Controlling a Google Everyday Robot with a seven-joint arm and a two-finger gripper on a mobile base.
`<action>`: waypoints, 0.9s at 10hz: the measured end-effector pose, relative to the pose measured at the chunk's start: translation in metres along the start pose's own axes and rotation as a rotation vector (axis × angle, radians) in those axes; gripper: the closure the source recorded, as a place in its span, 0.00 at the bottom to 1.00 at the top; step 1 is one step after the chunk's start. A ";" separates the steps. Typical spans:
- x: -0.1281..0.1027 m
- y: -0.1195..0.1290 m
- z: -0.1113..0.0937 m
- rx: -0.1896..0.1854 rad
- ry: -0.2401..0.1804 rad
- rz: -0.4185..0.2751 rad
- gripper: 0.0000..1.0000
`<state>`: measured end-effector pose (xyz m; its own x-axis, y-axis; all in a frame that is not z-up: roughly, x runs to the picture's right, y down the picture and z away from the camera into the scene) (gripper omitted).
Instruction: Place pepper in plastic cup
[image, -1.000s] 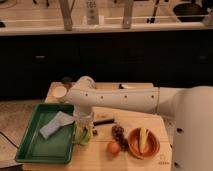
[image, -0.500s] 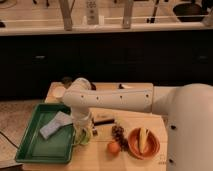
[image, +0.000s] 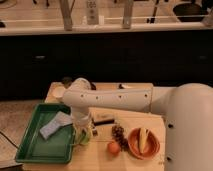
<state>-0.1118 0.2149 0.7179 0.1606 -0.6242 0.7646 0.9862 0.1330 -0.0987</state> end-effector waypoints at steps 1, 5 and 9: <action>0.000 0.000 0.000 0.001 -0.004 -0.002 0.20; 0.001 0.000 0.002 -0.001 -0.013 -0.004 0.20; 0.003 0.003 0.001 -0.001 -0.011 -0.006 0.20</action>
<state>-0.1081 0.2136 0.7205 0.1547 -0.6162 0.7723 0.9871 0.1284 -0.0953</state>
